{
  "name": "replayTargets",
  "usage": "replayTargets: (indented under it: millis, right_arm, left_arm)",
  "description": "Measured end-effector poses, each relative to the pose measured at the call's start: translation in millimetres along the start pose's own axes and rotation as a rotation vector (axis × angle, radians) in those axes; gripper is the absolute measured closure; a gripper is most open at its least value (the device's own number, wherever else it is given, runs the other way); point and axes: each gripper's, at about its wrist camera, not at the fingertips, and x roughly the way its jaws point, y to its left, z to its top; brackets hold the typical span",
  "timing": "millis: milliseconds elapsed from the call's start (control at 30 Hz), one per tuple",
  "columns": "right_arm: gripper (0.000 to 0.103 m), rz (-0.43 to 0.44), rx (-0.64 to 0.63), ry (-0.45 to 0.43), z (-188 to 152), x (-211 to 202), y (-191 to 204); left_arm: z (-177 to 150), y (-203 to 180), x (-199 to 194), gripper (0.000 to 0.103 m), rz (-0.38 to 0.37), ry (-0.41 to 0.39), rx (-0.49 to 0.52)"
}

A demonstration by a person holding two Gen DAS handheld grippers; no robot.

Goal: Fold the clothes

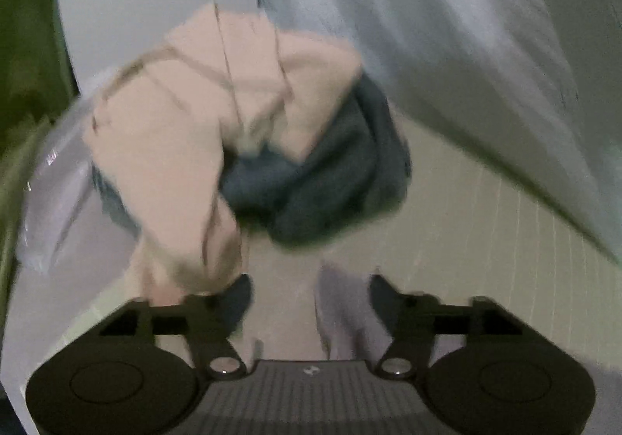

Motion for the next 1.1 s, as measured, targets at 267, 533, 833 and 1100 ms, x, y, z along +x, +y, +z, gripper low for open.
replayTargets:
  millis: [267, 533, 833, 1100]
  right_arm:
    - [0.023, 0.016, -0.037, 0.040, -10.8, -0.7, 15.3]
    - [0.022, 0.050, -0.085, 0.048, -15.6, -3.0, 26.8]
    - [0.022, 0.053, -0.085, 0.030, -14.5, -7.5, 21.8]
    - [0.022, 0.080, -0.105, 0.040, -14.0, -4.5, 25.6]
  left_arm:
    - [-74.2, 13.9, -0.3, 0.029, 0.003, 0.221, -0.057]
    - [-84.2, 11.4, -11.6, 0.095, -0.041, 0.173, -0.023]
    - [-62.9, 57.0, -26.8, 0.092, 0.124, 0.068, -0.152]
    - [-87.4, 75.2, -31.5, 0.028, 0.075, 0.099, -0.338]
